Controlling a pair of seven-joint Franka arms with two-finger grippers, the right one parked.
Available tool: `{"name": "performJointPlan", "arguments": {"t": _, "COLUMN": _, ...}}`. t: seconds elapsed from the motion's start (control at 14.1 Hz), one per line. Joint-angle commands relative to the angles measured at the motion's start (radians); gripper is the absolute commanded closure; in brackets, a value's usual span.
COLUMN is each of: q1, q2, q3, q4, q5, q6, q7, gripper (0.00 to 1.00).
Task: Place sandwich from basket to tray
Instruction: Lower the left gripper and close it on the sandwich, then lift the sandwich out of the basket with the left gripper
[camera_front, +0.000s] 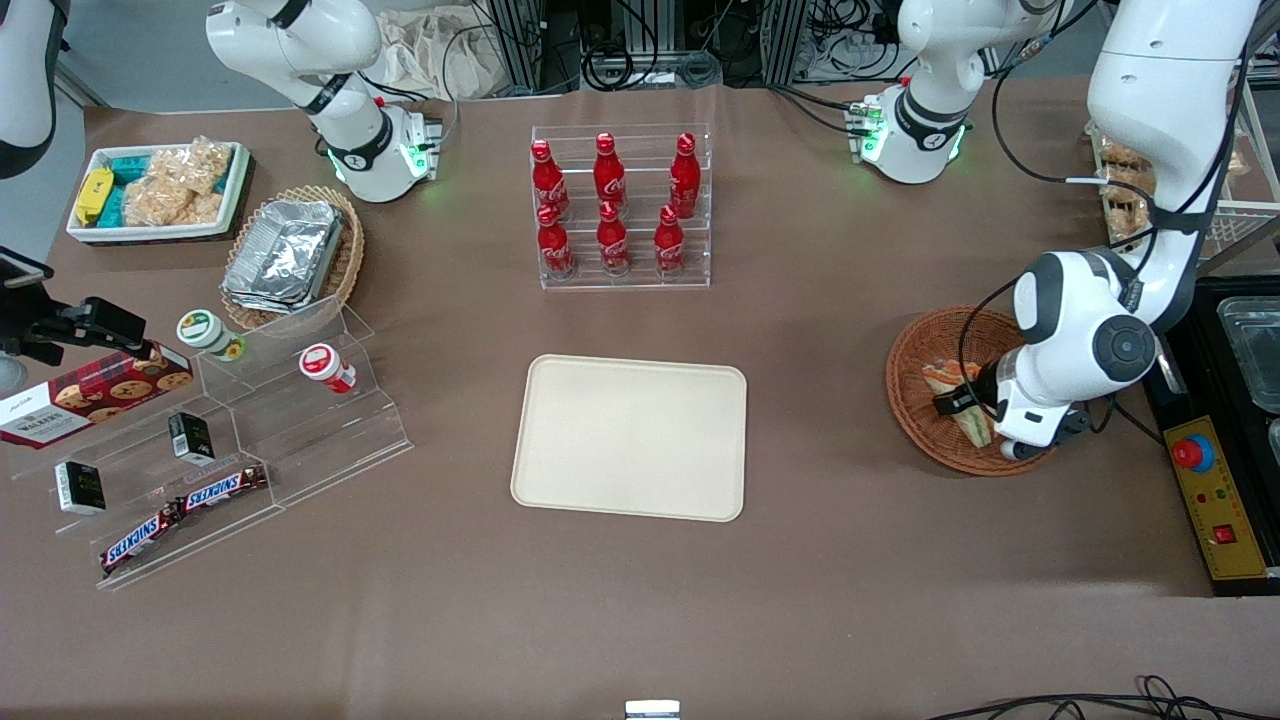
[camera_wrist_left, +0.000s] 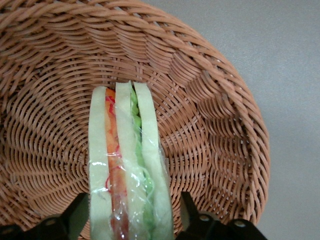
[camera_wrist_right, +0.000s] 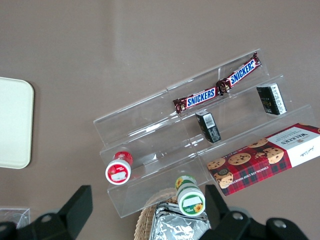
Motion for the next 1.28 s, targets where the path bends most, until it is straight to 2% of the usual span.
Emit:
{"name": "performJointPlan", "arguments": {"t": 0.0, "q1": 0.007, "q2": -0.001, "q3": -0.002, "q4": -0.013, "q5": 0.01, "q6": 0.02, "q7": -0.017, "gripper": 0.3}}
{"name": "performJointPlan", "arguments": {"t": 0.07, "q1": 0.007, "q2": -0.001, "q3": -0.002, "q4": -0.01, "q5": 0.01, "q6": 0.02, "q7": -0.017, "gripper": 0.35}}
{"name": "performJointPlan", "arguments": {"t": 0.21, "q1": 0.007, "q2": -0.001, "q3": -0.002, "q4": -0.006, "q5": 0.01, "q6": 0.015, "q7": -0.018, "gripper": 0.61}}
{"name": "performJointPlan", "arguments": {"t": 0.28, "q1": 0.007, "q2": -0.003, "q3": -0.003, "q4": 0.002, "q5": 0.01, "q6": 0.011, "q7": -0.018, "gripper": 0.67}}
{"name": "performJointPlan", "arguments": {"t": 0.5, "q1": 0.003, "q2": -0.019, "q3": -0.006, "q4": 0.045, "q5": 0.009, "q6": -0.043, "q7": -0.05, "gripper": 0.7}}
{"name": "performJointPlan", "arguments": {"t": 0.57, "q1": 0.0, "q2": -0.023, "q3": -0.008, "q4": 0.068, "q5": 0.01, "q6": -0.08, "q7": -0.072, "gripper": 0.76}}
{"name": "performJointPlan", "arguments": {"t": 0.71, "q1": -0.007, "q2": -0.032, "q3": -0.012, "q4": 0.124, "q5": 0.01, "q6": -0.153, "q7": -0.079, "gripper": 0.76}}
{"name": "performJointPlan", "arguments": {"t": 1.21, "q1": -0.01, "q2": -0.039, "q3": -0.071, "q4": 0.532, "q5": -0.003, "q6": -0.648, "q7": -0.095, "gripper": 0.76}}
